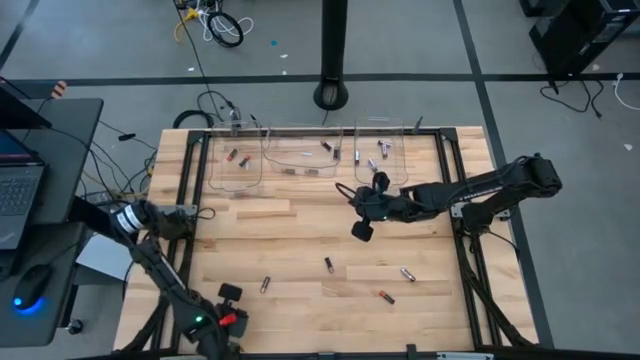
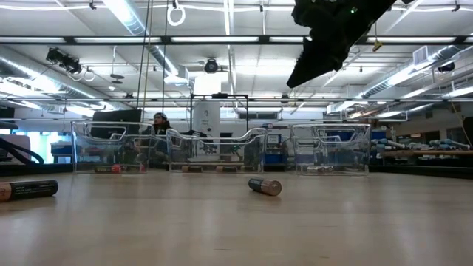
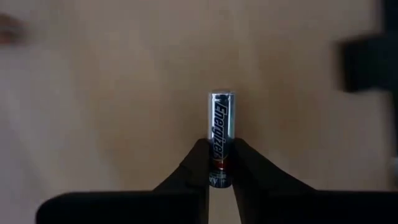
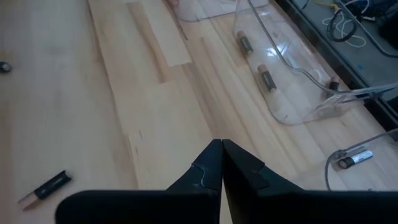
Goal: Sort batteries
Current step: Put the silver battery into the right transparent bin
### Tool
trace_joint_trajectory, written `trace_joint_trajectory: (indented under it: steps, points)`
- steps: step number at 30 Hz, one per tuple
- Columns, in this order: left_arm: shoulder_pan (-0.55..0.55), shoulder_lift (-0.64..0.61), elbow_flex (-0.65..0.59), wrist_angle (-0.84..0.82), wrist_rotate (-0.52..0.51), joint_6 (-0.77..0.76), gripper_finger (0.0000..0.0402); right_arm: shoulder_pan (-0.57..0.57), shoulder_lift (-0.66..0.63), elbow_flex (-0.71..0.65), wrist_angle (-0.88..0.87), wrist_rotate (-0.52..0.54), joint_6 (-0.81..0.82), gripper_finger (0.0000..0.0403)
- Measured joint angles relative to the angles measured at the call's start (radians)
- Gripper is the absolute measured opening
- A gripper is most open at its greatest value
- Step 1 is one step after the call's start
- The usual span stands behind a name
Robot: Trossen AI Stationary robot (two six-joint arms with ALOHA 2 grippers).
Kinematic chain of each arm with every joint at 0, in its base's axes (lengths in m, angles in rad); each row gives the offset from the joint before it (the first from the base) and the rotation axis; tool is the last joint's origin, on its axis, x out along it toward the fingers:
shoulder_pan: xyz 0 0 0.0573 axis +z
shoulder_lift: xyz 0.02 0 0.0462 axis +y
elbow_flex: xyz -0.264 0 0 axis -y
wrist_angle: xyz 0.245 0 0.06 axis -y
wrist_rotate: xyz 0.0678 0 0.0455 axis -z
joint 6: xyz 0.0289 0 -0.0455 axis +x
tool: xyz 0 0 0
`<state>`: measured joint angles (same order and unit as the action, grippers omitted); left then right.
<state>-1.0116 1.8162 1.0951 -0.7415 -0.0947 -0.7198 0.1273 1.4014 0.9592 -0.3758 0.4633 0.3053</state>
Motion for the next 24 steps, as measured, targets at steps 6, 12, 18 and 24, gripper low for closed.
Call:
trace_joint_trajectory:
  steps: [6, 12, 18, 24]
  points:
    - [0.099, -0.077, -0.025, -0.028, -0.186, 0.143, 0.0046, 0.046, -0.039, 0.000, -0.032, 0.027, -0.002, 0.0021]
    - [0.253, -0.230, -0.169, 0.223, -0.239, 0.308, 0.0046, 0.105, -0.061, 0.000, -0.029, 0.045, 0.006, 0.0018]
    - [0.450, -0.371, -0.351, 0.633, -0.224, 0.545, 0.0046, 0.161, -0.044, 0.000, 0.049, 0.059, 0.006, 0.0018]
    - [0.659, -0.450, -0.570, 1.122, -0.020, 0.674, 0.0046, 0.172, 0.021, 0.000, 0.288, 0.035, -0.088, 0.0013]
